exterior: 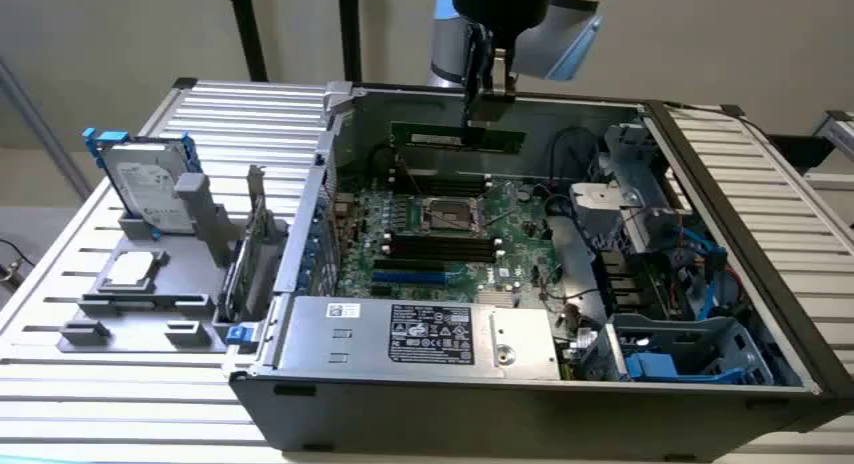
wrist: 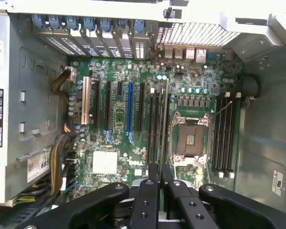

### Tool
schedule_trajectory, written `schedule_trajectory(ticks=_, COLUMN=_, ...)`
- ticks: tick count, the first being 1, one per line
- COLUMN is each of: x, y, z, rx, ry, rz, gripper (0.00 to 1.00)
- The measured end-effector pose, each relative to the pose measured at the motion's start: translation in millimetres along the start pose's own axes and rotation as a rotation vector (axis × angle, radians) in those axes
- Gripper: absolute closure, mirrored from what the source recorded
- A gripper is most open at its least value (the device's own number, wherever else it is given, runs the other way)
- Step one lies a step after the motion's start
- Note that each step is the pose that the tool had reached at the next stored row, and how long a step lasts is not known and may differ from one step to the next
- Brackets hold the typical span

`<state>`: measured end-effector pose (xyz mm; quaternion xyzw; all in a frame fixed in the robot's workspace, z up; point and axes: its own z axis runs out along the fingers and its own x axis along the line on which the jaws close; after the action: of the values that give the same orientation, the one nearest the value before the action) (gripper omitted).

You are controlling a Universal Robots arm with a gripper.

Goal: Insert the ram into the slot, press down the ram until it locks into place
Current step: 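Insert the ram into the slot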

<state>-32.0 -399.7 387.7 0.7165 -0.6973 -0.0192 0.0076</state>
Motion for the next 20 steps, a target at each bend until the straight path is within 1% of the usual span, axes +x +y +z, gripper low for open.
schedule_trajectory(ticks=13, x=0.0, y=0.0, z=0.4, rx=-0.0001, ry=0.0002, rz=0.0, gripper=0.86)
schedule_trajectory(ticks=20, x=0.2, y=0.0, z=12.4, rx=0.0, ry=0.0, rz=0.0, gripper=0.86)
